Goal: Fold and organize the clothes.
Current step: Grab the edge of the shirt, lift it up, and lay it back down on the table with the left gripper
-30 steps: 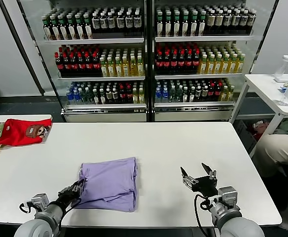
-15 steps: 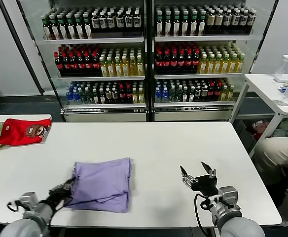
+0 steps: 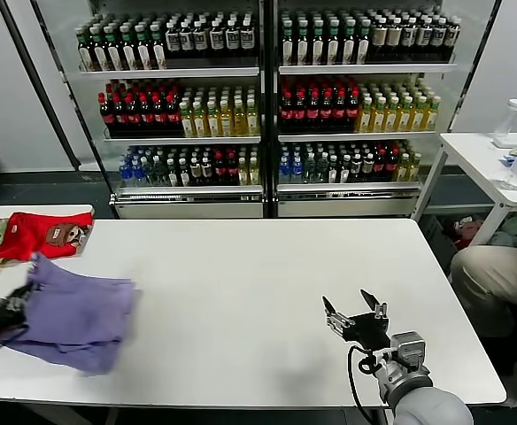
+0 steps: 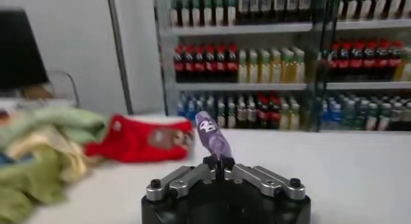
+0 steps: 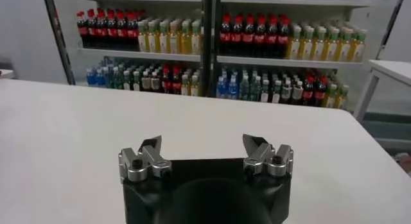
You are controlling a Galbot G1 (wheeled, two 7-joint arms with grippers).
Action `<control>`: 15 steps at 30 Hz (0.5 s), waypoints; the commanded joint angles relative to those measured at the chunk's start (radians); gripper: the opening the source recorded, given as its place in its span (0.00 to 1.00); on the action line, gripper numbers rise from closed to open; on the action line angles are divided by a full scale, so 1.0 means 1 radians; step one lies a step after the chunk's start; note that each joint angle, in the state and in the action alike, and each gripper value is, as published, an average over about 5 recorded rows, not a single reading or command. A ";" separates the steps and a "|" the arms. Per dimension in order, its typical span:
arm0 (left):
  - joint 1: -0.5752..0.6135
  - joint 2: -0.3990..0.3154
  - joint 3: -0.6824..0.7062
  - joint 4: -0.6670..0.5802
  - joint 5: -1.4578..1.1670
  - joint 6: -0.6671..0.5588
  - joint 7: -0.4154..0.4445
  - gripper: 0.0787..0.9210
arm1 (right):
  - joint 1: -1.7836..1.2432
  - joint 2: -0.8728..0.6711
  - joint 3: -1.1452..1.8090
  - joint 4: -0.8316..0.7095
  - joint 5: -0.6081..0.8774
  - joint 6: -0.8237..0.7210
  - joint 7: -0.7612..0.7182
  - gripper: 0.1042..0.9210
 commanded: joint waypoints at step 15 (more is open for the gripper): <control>-0.162 -0.369 0.870 -0.241 0.211 -0.018 -0.087 0.03 | -0.051 0.003 0.011 0.021 -0.036 0.000 0.002 0.88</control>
